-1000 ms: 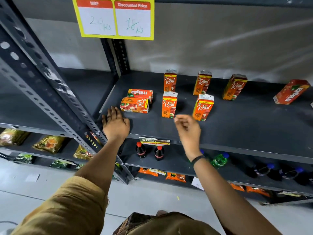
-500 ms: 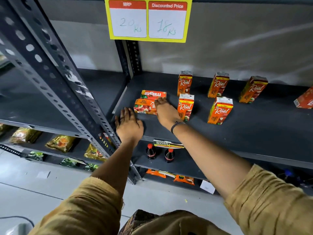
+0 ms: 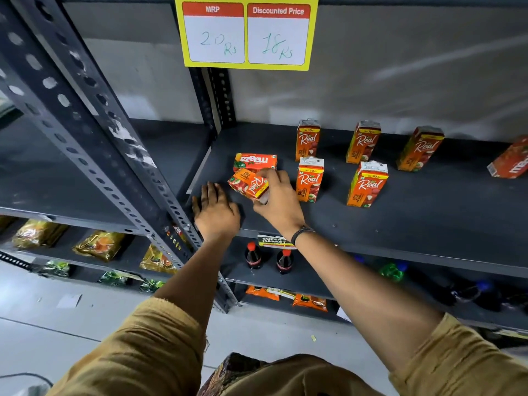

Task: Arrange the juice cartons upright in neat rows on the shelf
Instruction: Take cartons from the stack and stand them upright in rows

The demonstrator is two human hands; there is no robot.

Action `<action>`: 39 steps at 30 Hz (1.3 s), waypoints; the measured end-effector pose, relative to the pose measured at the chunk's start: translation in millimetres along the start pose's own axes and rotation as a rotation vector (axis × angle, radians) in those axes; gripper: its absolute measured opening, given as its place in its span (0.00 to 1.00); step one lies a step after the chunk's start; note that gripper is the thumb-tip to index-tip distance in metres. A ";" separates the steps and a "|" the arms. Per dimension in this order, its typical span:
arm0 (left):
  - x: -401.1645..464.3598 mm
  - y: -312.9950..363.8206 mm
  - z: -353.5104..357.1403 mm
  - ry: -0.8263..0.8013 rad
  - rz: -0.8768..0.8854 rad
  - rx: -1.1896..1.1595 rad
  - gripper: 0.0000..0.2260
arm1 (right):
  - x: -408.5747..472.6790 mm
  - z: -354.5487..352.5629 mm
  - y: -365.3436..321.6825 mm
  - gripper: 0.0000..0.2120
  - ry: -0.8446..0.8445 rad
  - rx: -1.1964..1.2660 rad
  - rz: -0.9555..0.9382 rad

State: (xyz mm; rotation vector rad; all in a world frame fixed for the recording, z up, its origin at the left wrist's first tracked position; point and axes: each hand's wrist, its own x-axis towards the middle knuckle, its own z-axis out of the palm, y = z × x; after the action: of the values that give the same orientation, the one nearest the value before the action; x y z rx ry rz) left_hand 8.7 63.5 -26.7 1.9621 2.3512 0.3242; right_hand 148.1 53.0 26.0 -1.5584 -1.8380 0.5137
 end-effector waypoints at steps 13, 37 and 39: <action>0.0 0.6 -0.6 -0.008 -0.006 0.001 0.27 | -0.8 -5.6 6.4 0.34 0.098 0.246 0.069; -6.8 24.5 -8.8 -0.078 0.084 0.036 0.27 | -79.0 -56.2 50.3 0.22 -0.164 1.618 0.675; -14.7 35.6 -8.0 -0.072 0.094 0.011 0.27 | -84.5 -62.5 54.1 0.23 -0.149 1.627 0.654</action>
State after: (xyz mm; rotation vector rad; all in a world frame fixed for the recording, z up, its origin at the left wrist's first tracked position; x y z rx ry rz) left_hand 44.4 54.1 -13.1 2.0571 2.2277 0.2413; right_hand 236.1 -25.1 13.8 -0.7909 -0.3791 1.8125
